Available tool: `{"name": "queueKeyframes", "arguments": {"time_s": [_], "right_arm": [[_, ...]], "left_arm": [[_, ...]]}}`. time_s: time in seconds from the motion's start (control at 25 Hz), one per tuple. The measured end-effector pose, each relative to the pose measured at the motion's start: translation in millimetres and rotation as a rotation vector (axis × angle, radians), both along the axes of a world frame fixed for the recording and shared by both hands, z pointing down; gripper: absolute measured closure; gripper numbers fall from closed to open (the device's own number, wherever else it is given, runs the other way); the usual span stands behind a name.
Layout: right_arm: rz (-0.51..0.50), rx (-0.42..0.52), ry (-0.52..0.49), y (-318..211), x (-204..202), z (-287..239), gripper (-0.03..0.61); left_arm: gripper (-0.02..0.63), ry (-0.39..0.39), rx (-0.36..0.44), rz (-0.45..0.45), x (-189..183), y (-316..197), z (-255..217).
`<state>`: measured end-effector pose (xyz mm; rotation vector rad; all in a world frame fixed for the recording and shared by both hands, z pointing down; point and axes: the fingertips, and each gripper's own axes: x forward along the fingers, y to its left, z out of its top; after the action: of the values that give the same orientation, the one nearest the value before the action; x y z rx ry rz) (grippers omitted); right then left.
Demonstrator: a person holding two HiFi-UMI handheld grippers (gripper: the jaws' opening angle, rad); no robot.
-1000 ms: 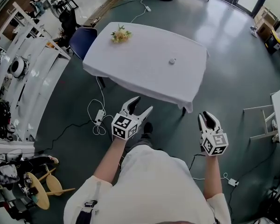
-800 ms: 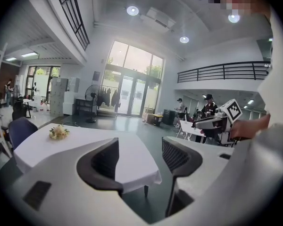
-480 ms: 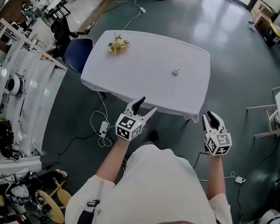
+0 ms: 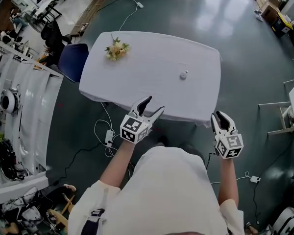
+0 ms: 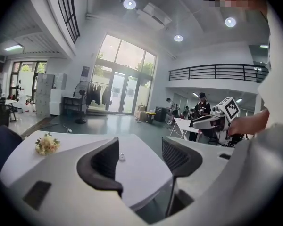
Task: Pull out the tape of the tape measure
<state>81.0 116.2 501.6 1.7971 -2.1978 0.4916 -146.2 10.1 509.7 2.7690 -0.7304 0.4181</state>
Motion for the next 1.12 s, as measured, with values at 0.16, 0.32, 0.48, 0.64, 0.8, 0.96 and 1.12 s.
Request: {"name": "queueKeyframes", "arguments": {"time_s": [0.16, 0.32, 0.48, 0.64, 0.8, 0.96, 1.12], "right_arm": [[-0.008, -0.031, -0.001, -7.6, 5.5, 7.0, 0.463], [-0.027, -0.052, -0.009, -27.8, 19.3, 17.2, 0.463], [-0.058, -0.073, -0.017, -53.8, 41.3, 34.1, 0.463], [-0.111, -0.081, -0.012, -85.4, 63.2, 39.3, 0.463], [-0.163, -0.093, -0.019, -115.5, 87.6, 43.6, 0.463], [-0.209, -0.108, -0.034, -143.6, 111.8, 52.6, 0.463], [-0.247, -0.143, -0.053, -162.6, 130.5, 72.9, 0.463]], "left_arm": [[0.324, -0.005, -0.020, 0.003, 8.4, -7.5, 3.6], [0.324, -0.016, -0.044, -0.006, 22.6, -22.5, 14.4], [0.324, -0.028, -0.059, -0.039, 41.6, -40.3, 27.0], [0.324, -0.024, -0.067, -0.091, 63.0, -61.9, 28.9], [0.324, -0.045, -0.086, -0.117, 92.5, -79.4, 36.4], [0.324, -0.059, -0.097, -0.147, 120.6, -97.8, 42.2], [0.324, -0.084, -0.114, -0.170, 140.6, -111.6, 54.4]]}}
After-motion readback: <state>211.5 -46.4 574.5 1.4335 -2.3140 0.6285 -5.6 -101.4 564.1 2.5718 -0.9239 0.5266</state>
